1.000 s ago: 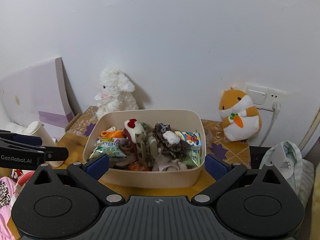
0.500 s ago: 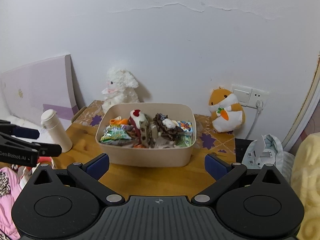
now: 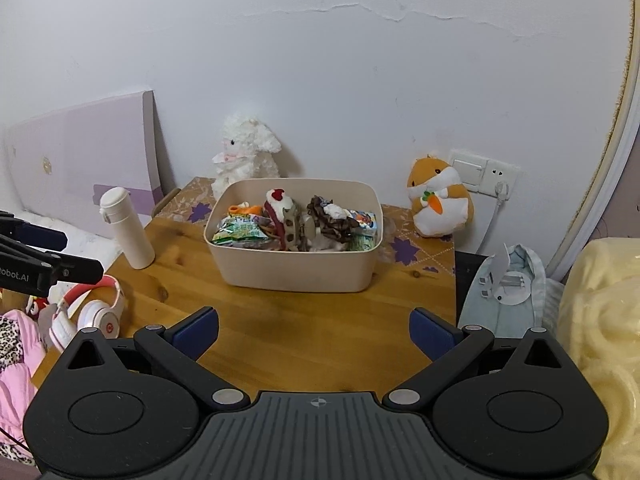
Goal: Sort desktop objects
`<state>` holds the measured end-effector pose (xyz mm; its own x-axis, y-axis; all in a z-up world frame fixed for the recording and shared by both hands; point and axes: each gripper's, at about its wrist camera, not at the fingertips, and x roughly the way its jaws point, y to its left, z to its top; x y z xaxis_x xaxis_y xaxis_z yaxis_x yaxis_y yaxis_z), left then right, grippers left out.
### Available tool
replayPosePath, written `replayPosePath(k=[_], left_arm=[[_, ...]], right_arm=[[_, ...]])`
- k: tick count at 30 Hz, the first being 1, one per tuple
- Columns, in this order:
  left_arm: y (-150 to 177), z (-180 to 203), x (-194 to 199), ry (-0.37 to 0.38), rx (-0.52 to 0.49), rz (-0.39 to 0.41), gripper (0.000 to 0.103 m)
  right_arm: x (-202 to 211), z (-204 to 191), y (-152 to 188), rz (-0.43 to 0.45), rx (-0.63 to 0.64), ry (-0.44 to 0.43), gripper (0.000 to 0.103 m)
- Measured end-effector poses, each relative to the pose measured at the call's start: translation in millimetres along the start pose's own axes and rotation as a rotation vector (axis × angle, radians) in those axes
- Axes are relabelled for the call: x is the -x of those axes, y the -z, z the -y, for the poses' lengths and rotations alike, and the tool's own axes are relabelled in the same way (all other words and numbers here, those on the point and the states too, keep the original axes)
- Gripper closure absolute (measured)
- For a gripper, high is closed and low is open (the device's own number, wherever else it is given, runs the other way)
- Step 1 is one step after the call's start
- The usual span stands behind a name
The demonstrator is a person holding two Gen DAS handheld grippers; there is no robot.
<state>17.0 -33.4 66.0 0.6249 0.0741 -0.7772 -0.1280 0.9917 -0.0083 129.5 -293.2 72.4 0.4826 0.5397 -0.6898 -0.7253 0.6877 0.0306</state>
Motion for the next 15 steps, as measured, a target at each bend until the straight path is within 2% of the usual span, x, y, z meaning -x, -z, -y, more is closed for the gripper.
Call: replayPosePath(k=[7, 15], left_arm=[[16.0, 10.8, 17.3, 0.009, -0.006, -0.027, 0.025], [23.9, 8.1, 15.2, -0.001, 0.028, -0.064, 0.025]], right_arm=[[16.7, 0.4, 12.5, -0.024, -0.012, -0.012, 0.000], [16.0, 17.0, 24.3, -0.060, -0.063, -0.004, 0.000]])
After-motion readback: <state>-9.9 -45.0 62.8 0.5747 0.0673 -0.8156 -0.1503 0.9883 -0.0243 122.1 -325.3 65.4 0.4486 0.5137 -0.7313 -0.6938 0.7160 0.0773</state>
